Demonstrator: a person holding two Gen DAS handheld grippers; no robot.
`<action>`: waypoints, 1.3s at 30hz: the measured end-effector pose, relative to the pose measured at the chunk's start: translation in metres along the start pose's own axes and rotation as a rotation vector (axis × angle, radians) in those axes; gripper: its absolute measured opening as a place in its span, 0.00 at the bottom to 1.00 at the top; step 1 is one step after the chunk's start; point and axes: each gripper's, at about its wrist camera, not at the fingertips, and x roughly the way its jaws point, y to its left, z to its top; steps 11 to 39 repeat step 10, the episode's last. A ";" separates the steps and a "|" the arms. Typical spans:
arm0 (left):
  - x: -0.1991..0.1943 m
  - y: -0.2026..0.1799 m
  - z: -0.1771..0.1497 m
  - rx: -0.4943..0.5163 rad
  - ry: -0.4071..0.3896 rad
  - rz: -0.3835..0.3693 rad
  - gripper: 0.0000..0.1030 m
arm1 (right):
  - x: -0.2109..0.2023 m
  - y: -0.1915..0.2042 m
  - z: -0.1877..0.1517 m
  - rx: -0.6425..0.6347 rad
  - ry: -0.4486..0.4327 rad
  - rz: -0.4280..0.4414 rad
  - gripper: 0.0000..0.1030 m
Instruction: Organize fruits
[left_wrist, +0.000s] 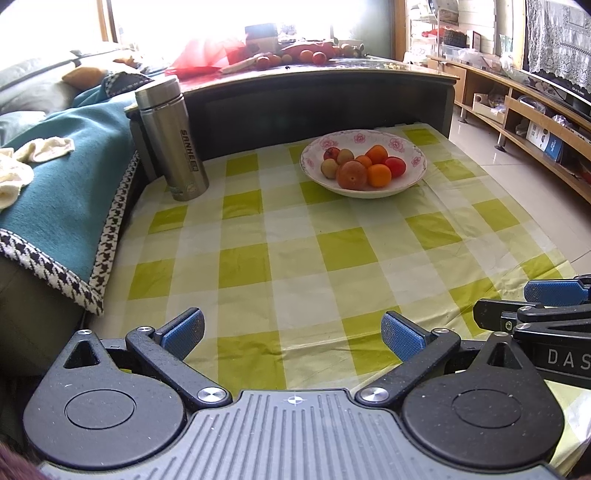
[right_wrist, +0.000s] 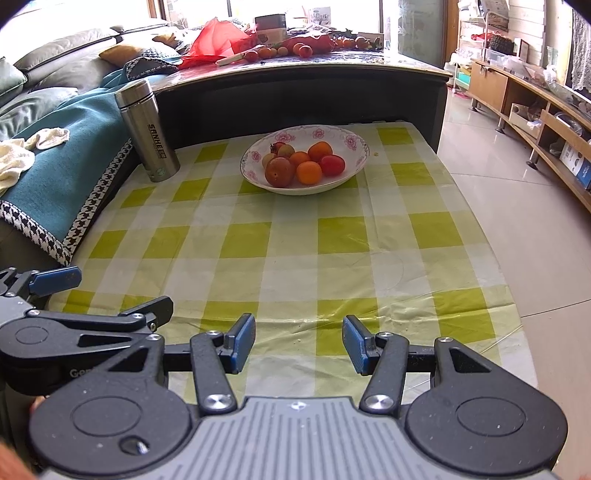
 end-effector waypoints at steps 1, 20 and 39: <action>0.000 0.000 0.000 -0.001 0.002 0.000 1.00 | 0.000 0.000 0.000 -0.001 0.001 0.000 0.54; 0.002 0.002 -0.001 -0.017 0.026 -0.009 1.00 | 0.001 0.001 -0.001 -0.006 0.005 0.002 0.54; 0.002 0.002 -0.001 -0.017 0.026 -0.009 1.00 | 0.001 0.001 -0.001 -0.006 0.005 0.002 0.54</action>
